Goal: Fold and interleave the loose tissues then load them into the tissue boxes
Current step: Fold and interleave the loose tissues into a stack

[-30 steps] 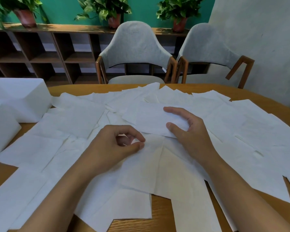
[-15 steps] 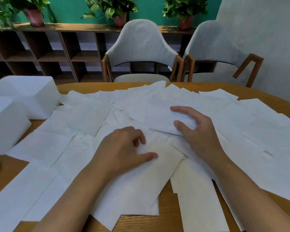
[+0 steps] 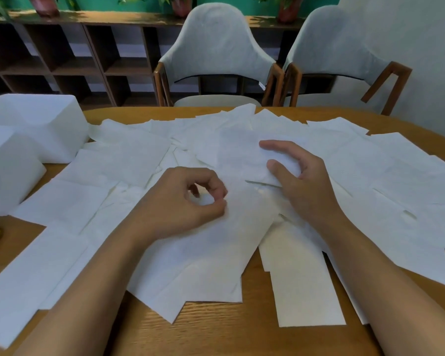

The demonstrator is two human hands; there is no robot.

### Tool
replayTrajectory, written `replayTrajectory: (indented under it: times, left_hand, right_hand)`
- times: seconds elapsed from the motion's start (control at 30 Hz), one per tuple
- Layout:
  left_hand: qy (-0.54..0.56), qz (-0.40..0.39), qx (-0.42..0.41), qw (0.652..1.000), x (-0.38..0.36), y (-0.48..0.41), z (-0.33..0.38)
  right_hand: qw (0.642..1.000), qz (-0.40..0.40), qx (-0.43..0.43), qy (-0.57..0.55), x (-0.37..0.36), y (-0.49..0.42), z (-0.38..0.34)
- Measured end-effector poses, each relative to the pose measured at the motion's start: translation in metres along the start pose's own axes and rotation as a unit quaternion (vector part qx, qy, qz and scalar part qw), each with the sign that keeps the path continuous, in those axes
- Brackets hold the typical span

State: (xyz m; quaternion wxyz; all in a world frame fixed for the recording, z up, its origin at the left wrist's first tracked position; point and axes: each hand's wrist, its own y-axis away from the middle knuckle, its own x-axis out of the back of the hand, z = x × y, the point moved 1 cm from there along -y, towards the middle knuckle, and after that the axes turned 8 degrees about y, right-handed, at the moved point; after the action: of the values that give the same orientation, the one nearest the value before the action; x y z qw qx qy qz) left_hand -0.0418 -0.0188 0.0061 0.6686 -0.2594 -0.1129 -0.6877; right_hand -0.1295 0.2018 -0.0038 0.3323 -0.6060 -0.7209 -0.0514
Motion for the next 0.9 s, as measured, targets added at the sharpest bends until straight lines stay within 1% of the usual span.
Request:
replayTrajectory:
  times: [0.07,0.13,0.2,0.27,0.33,0.43,0.57,0.63,0.73,0.83,0.9]
  left_hand:
    - [0.072,-0.028,-0.011,0.997,0.003,0.001,0.007]
    - [0.116,-0.041,-0.017,0.992,0.004,0.002,0.009]
    - [0.135,-0.035,-0.007,0.990,0.004,0.002,0.009]
    - [0.134,-0.017,0.008,0.991,0.006,0.001,0.008]
    - [0.132,-0.002,0.018,0.991,0.008,0.001,0.008]
    - [0.134,0.007,0.009,0.991,0.014,0.001,0.011]
    - [0.138,-0.011,0.005,0.990,0.021,0.001,0.012]
    - [0.121,-0.015,-0.004,0.993,0.020,0.001,0.011]
    - [0.074,0.013,-0.026,0.997,0.013,-0.002,0.006]
    - [0.053,0.036,-0.039,0.997,0.008,-0.004,0.002]
    - [0.047,0.040,-0.028,0.998,0.007,-0.004,0.000]
  right_hand:
    - [0.999,-0.032,0.012,-0.021,0.000,0.002,-0.003]
    - [0.995,-0.077,0.031,-0.047,0.000,0.006,-0.007]
    - [0.991,-0.111,0.048,-0.049,-0.002,0.009,-0.011]
    - [0.990,-0.125,0.054,-0.028,-0.004,0.010,-0.013]
    - [0.991,-0.122,0.052,-0.015,-0.004,0.011,-0.014]
    - [0.993,-0.111,0.031,-0.002,-0.006,0.012,-0.012]
    - [0.995,-0.100,0.019,-0.003,-0.005,0.011,-0.012]
    - [0.993,-0.114,0.022,-0.009,-0.004,0.013,-0.014]
    - [0.989,-0.141,0.034,-0.021,-0.007,0.017,-0.019]
    - [0.992,-0.121,0.025,-0.026,-0.010,0.018,-0.020]
    - [0.995,-0.096,0.006,-0.021,-0.010,0.017,-0.021]
